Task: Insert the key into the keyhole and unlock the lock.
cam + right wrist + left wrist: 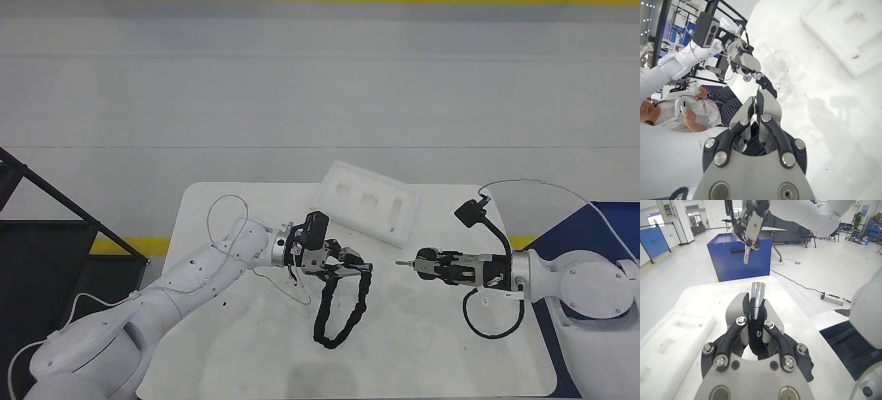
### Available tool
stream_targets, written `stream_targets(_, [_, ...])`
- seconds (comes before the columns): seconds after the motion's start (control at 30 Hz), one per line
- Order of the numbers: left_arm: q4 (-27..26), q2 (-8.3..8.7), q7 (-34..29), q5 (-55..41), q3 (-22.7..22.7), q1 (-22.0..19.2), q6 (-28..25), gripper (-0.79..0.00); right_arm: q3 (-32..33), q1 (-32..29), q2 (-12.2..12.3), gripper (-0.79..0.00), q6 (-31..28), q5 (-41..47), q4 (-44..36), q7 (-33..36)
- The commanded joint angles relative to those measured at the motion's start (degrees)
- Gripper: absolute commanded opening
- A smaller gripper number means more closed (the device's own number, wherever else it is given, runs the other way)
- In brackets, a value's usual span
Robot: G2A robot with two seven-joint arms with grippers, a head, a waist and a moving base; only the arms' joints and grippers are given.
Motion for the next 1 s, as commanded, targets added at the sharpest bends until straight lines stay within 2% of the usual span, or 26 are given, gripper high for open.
stream_targets(0.0, [-1.0,0.35,0.0,-0.9,0.2,-0.8,0.0,-0.785,0.5,-0.3,0.2,-0.785,-0.3,2.5,-0.7,0.9])
stream_targets(0.13, [-3.4,1.23,1.6,-0.3,-0.3,-1.8,1.6,-0.785,0.9,0.2,0.5,-0.785,-0.5,9.7,0.2,3.4])
stream_targets(0.4, [-7.2,3.14,5.0,0.5,2.0,-3.9,5.1,-0.785,1.5,1.5,1.0,-0.785,-0.2,14.1,1.2,2.0])
stream_targets(0.53, [-6.5,3.73,6.7,0.5,4.8,-5.1,6.7,-0.785,1.5,1.5,1.0,-0.785,-0.2,14.1,1.2,2.0])
stream_targets(0.77, [-6.5,3.73,6.7,0.5,4.8,-5.1,6.7,-0.785,1.3,1.3,1.0,-0.785,-0.1,13.7,1.2,1.6])
stream_targets(0.97, [-8.8,3.60,1.8,-1.7,3.1,-3.4,7.4,-0.785,-3.8,2.9,1.4,-0.785,2.2,10.0,3.8,5.4])
